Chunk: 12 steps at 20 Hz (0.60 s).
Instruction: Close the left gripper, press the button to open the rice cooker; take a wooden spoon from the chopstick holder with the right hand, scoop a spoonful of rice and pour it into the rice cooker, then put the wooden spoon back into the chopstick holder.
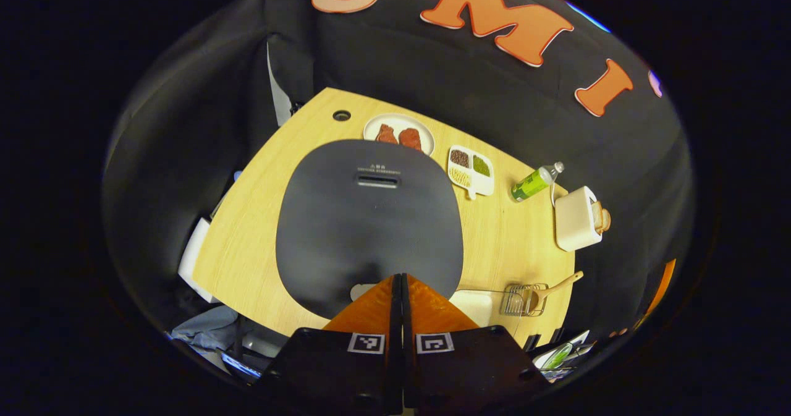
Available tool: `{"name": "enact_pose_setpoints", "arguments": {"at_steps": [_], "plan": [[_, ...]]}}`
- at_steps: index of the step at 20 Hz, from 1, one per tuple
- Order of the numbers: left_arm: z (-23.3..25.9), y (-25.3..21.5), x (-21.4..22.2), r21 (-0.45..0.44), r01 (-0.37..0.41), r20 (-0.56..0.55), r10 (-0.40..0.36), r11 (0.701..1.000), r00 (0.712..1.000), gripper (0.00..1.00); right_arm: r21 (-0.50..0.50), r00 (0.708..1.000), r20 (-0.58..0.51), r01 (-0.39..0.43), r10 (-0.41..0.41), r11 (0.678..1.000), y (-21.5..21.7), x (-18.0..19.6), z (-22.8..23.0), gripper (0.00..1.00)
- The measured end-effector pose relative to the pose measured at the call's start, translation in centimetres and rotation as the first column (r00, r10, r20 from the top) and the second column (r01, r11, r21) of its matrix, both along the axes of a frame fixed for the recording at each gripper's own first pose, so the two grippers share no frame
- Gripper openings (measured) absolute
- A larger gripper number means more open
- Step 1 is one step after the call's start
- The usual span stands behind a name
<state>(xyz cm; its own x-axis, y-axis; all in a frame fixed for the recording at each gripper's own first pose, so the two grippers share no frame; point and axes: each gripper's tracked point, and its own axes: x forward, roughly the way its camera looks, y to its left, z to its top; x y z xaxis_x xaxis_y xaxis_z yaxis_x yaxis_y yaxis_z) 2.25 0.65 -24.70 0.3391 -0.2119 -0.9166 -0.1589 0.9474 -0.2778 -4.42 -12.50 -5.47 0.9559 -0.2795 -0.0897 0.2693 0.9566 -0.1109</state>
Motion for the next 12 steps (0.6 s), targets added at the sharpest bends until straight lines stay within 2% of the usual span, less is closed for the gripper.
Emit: {"name": "enact_pose_setpoints", "arguments": {"at_steps": [1,2,3,4,5,6,7,9,10,11,12], "plan": [[-0.6,-0.1,-0.4,-0.003,-0.007,-0.026,0.006,1.0,1.0,0.0,0.006,1.0,-0.008,0.009,-0.009,1.0,-0.2,0.0,-0.3,0.93],[-1.5,-0.4,-0.7,-0.001,-0.01,-0.047,0.01,1.0,0.999,0.05,0.014,1.0,-0.018,0.014,-0.013,1.0,-0.3,-0.1,-0.8,0.93],[-2.1,-0.2,-0.8,0.008,-0.015,-0.058,0.015,1.0,0.998,0.05,0.017,1.0,-0.024,0.017,-0.016,1.0,-0.3,-0.3,-1.0,0.93],[-2.5,-0.4,-0.7,0.005,-0.016,-0.065,0.016,1.0,0.998,0.0,0.018,0.999,-0.031,0.018,-0.018,1.0,-0.5,-0.4,-1.3,0.93],[-2.7,-0.5,-1.0,0.0,-0.022,-0.072,0.022,1.0,0.997,0.0,0.017,0.999,-0.037,0.02,-0.019,1.0,-0.5,-0.4,-1.6,0.93],[-3.2,-0.5,-1.2,-0.001,-0.03,-0.076,0.03,1.0,0.997,0.05,0.014,0.999,-0.045,0.021,-0.02,1.0,-0.6,-0.3,-1.9,0.93],[-3.8,-0.3,-1.2,0.007,-0.032,-0.081,0.033,0.999,0.996,0.0,0.011,0.998,-0.051,0.022,-0.021,1.0,-0.7,-0.3,-2.1,0.93],[-3.8,-0.5,-1.2,0.006,-0.046,-0.067,0.046,0.999,0.997,0.0,0.009,0.998,-0.061,0.018,-0.017,1.0,-0.6,0.0,-2.4,0.93],[-4.0,-0.5,-1.4,0.013,-0.051,-0.073,0.052,0.999,0.996,0.05,0.009,0.998,-0.065,0.013,-0.013,1.0,-0.5,0.0,-2.6,0.93],[-4.2,-0.3,-1.0,0.036,-0.054,-0.056,0.056,0.998,0.997,0.0,0.01,0.998,-0.068,0.006,-0.005,1.0,-0.4,0.2,-2.8,0.93],[-4.4,-0.1,-1.6,0.059,-0.057,-0.054,0.06,0.997,0.997,0.0,0.01,0.997,-0.072,0.002,-0.001,1.0,-0.4,0.3,-3.1,0.92]]}}
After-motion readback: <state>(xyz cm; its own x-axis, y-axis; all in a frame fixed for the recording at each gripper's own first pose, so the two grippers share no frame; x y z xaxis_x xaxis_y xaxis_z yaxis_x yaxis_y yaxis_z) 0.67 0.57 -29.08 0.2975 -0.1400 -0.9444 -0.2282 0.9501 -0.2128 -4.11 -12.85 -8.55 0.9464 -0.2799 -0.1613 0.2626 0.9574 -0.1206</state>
